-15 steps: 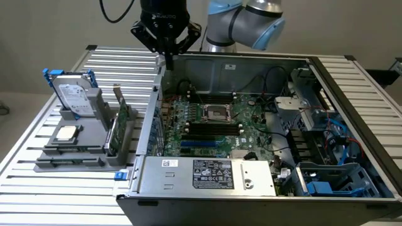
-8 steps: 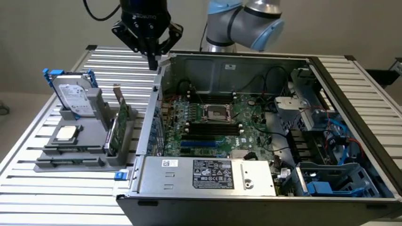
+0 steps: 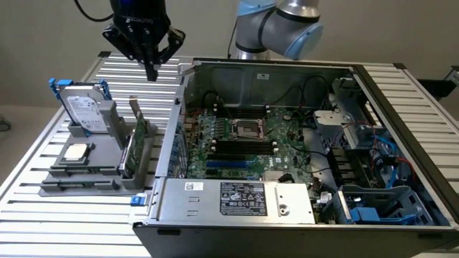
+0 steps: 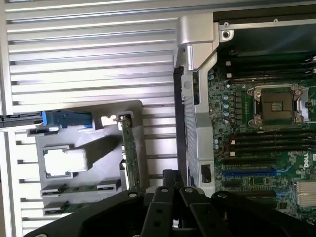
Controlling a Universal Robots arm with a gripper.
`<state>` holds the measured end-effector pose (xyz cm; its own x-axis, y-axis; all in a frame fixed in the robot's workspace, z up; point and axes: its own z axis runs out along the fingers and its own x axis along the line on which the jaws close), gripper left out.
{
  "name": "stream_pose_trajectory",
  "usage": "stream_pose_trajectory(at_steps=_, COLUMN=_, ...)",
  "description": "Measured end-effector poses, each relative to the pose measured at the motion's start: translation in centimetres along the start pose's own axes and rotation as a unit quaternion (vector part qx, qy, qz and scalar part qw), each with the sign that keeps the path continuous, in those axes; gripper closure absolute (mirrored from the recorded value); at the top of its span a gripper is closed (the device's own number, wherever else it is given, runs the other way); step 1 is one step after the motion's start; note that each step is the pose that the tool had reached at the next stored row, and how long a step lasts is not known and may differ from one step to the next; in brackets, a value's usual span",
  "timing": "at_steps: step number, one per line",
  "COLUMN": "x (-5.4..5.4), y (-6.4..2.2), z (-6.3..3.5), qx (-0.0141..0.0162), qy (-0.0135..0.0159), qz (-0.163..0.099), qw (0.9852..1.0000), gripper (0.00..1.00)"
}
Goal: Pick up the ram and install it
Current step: 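Reach for the ram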
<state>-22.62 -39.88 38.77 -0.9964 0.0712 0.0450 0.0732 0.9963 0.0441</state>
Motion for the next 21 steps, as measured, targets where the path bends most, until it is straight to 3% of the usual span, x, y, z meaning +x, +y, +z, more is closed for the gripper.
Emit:
stream_pose_trajectory(at_steps=3, x=1.4, y=-0.11, z=0.24, qx=0.0002, qy=0.0027, qz=0.000, qw=1.0000, gripper=0.89)
stream_pose_trajectory(at_steps=15, x=6.7, y=-0.84, z=1.46, qx=0.0001, qy=0.0021, qz=0.000, qw=1.0000, gripper=0.89)
stream_pose_trajectory(at_steps=21, x=7.8, y=-1.36, z=2.36, qx=-0.0015, qy=0.0012, qz=-0.007, qw=1.0000, gripper=0.89)
